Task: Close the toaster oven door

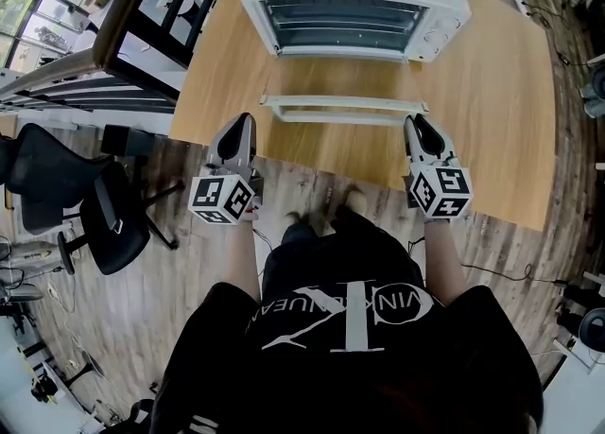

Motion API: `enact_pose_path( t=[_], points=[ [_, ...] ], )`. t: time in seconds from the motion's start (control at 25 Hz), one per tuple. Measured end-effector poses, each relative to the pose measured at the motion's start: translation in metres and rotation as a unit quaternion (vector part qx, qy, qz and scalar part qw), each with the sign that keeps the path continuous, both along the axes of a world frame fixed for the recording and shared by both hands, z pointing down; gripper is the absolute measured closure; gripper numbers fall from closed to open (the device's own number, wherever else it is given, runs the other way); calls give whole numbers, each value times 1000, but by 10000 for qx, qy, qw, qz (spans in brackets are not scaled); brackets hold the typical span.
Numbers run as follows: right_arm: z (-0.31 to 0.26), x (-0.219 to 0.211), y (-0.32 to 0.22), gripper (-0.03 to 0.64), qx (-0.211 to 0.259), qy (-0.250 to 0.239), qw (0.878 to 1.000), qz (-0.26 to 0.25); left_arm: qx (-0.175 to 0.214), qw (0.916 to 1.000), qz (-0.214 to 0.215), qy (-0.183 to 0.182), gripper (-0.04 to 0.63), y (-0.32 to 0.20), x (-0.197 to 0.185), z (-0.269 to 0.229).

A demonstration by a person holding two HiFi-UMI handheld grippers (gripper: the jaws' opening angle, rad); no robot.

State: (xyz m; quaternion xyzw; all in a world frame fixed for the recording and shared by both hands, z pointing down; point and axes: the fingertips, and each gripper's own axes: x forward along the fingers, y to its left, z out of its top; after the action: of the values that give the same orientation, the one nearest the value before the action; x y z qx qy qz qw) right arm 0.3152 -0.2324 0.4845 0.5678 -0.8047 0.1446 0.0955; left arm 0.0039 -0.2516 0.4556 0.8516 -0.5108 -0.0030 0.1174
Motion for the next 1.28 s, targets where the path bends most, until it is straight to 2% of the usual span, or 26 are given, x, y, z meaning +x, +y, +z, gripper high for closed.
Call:
enact_pose_path(
  t=[0.84,1.28],
  points=[
    [-34,2,-19,575,221,-79,9985,-495,11,9990,-436,131,597,15,27,1],
    [-44,2,-29,574,281,-83,9985,-471,2,9987,-486,151,597,1,20,-4]
  ],
)
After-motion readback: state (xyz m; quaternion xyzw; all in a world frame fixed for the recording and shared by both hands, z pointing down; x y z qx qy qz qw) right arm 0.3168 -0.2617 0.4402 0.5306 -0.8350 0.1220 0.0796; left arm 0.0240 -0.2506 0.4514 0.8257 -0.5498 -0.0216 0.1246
